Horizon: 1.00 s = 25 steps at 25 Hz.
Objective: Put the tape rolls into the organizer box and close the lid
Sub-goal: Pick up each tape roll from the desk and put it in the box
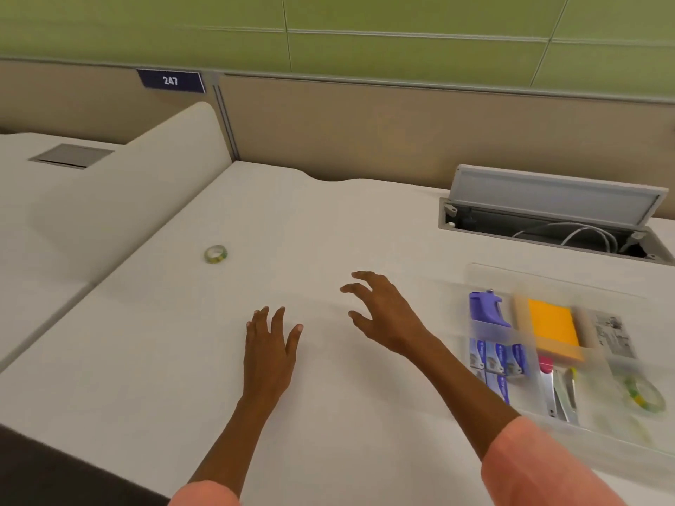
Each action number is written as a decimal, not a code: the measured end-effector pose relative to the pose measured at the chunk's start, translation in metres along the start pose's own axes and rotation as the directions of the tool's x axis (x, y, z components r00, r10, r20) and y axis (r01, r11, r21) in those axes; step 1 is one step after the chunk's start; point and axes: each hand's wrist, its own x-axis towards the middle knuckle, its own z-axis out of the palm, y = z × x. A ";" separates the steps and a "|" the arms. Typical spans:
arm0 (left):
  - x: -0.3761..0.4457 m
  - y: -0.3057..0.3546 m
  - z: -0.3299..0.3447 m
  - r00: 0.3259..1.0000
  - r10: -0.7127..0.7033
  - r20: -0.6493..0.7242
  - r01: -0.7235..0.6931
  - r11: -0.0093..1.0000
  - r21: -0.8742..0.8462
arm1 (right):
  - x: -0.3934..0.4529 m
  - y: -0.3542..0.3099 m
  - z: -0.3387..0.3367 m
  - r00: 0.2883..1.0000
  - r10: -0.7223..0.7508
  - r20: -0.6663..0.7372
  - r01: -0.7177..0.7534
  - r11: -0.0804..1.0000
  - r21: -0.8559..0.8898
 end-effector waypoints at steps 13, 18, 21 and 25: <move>0.051 -0.089 -0.012 0.995 -0.056 -0.079 0.067 0.988 0.139 | 0.166 -0.095 0.106 0.972 -0.118 0.201 0.118 0.993 0.009; 0.052 -0.089 -0.012 0.994 -0.071 -0.086 0.083 0.986 0.145 | 0.210 -0.112 0.138 0.944 -0.128 0.304 0.144 0.989 -0.031; 0.055 -0.090 -0.012 0.993 -0.100 -0.058 0.107 0.986 0.129 | 0.228 -0.121 0.152 0.938 -0.161 0.307 0.187 0.981 -0.056; 0.057 -0.093 -0.011 0.991 -0.122 -0.058 0.129 0.983 0.133 | 0.233 -0.120 0.160 0.932 -0.191 0.308 0.227 0.970 -0.087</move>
